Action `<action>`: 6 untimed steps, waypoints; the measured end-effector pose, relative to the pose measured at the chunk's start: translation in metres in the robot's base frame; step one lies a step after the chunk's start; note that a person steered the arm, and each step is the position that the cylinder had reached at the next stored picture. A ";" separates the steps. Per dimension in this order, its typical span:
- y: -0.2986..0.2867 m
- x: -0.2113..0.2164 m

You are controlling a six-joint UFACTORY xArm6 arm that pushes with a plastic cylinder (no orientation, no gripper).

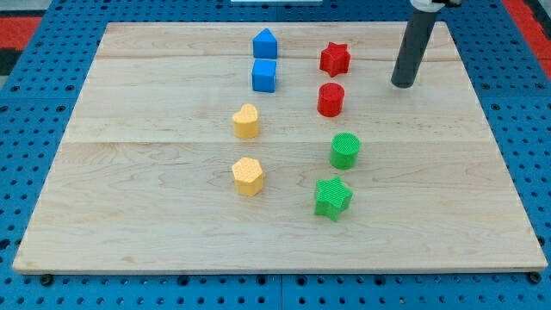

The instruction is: Push the blue cube diagonal to the top left of the yellow heart

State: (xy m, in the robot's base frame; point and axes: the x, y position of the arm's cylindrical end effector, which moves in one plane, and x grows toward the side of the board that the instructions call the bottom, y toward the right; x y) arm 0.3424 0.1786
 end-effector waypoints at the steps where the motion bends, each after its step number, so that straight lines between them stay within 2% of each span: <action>1: 0.000 0.000; 4: -0.011 -0.002; 5: -0.046 -0.022; 6: -0.134 -0.026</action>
